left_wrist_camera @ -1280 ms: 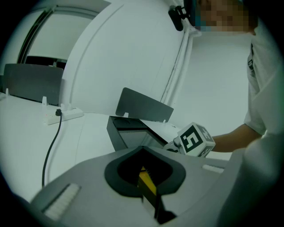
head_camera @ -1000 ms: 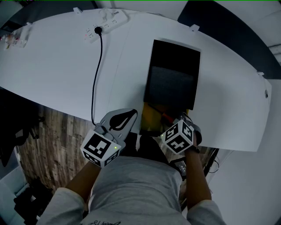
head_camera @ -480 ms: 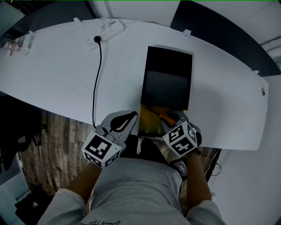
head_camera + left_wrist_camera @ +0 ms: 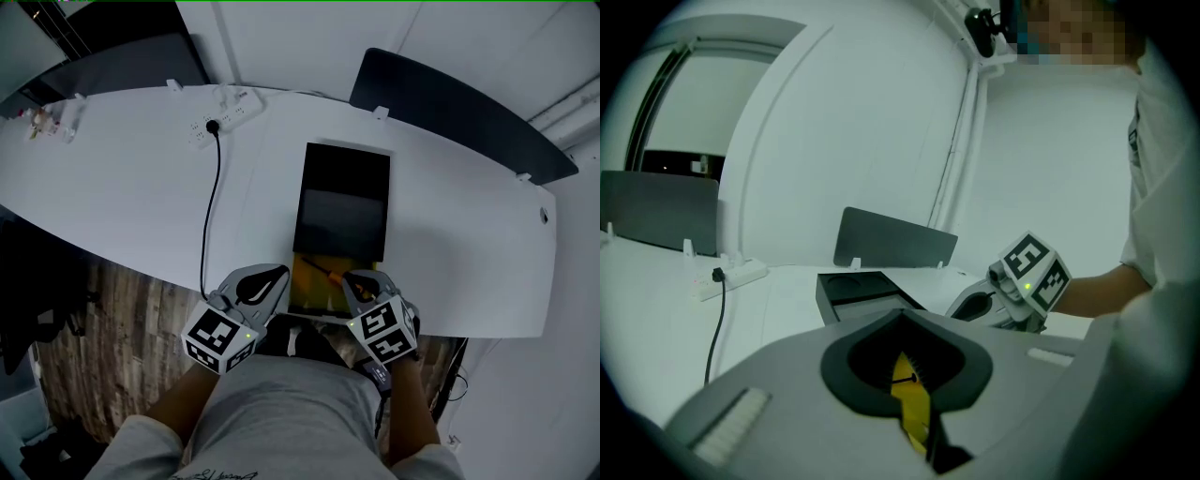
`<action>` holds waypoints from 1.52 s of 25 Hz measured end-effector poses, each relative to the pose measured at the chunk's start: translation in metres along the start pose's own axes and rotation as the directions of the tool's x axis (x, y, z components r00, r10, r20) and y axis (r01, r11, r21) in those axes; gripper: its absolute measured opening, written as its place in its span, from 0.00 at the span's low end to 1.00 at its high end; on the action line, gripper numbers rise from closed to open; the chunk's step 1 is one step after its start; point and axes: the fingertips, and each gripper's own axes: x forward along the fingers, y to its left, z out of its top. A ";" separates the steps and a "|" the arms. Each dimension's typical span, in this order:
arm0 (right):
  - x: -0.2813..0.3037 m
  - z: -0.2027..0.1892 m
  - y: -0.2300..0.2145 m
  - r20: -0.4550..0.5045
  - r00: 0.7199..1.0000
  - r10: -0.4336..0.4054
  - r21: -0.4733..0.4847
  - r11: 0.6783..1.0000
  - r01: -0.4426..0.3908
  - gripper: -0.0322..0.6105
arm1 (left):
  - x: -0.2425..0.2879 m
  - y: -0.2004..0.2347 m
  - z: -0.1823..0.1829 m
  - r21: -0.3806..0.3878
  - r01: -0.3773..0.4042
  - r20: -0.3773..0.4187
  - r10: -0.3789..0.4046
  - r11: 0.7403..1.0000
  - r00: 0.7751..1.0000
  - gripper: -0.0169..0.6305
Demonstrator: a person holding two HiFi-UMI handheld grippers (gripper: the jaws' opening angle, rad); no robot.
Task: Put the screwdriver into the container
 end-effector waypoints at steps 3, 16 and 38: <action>-0.013 0.009 0.001 0.048 0.999 -0.009 0.040 0.999 0.007 0.07 | 0.000 -0.005 0.006 0.011 0.008 0.007 -0.008 1.000 1.000 0.03; -0.061 0.049 0.010 0.238 0.971 0.009 0.133 0.990 -0.041 0.07 | -0.006 -0.020 0.027 0.051 0.020 0.037 -0.022 0.998 0.999 0.03; -0.071 0.055 0.005 0.264 0.964 0.018 0.138 0.989 -0.056 0.07 | 0.000 -0.039 0.039 0.070 0.043 0.055 -0.046 0.997 0.997 0.03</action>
